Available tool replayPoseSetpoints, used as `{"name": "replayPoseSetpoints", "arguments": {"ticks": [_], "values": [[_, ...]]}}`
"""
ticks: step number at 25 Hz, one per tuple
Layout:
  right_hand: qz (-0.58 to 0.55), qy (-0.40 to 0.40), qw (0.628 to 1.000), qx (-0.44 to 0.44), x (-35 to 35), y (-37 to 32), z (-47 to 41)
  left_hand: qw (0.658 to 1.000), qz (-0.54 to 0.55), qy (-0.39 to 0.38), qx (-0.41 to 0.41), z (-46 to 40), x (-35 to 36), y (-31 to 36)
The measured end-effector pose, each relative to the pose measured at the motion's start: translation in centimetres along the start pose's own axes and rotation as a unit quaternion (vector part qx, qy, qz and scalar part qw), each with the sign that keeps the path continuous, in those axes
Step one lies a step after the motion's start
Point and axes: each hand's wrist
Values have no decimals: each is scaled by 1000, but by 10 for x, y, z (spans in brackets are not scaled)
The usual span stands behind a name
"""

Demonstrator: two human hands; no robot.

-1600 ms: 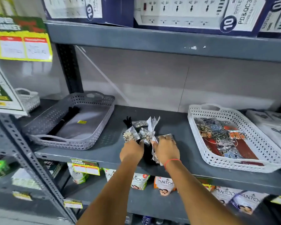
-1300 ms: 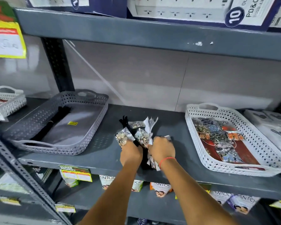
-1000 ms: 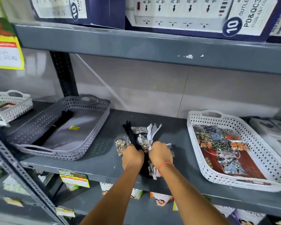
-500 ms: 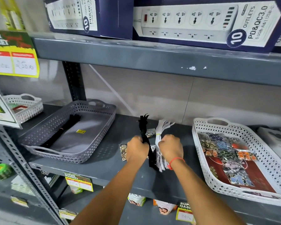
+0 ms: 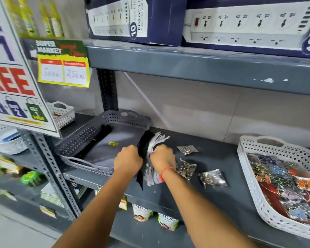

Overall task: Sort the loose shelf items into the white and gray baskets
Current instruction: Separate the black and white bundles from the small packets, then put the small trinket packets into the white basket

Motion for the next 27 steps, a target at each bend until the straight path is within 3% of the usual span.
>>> {"name": "replayPoseSetpoints", "arguments": {"ticks": [7,11,13,15,18,20,27], "values": [[-12,-25,998,62,41,-1,-15,962,-235,-86,107,-8,20,-3],[-31,-52,998,15,26,12,-28,937,-296,-110,151,-14,30,5],[-49,-34,998,5,1,38,-33,940,-280,-92,170,-16,34,15],[-29,34,999,31,-33,77,-40,951,-220,-108,186,-21,38,27],[102,105,980,135,-76,141,-53,955,-106,-206,183,-38,56,37],[105,75,974,184,-84,162,-58,949,-91,-257,160,-47,68,39],[-102,-62,969,218,-83,183,-71,951,-57,-285,101,-46,69,42]]}}
Point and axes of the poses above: each hand's wrist, its own z-axis away from the middle knuckle, its own x-axis out of the palm, y = z × x, and after that the axes turned 14 degrees about x, right-handed
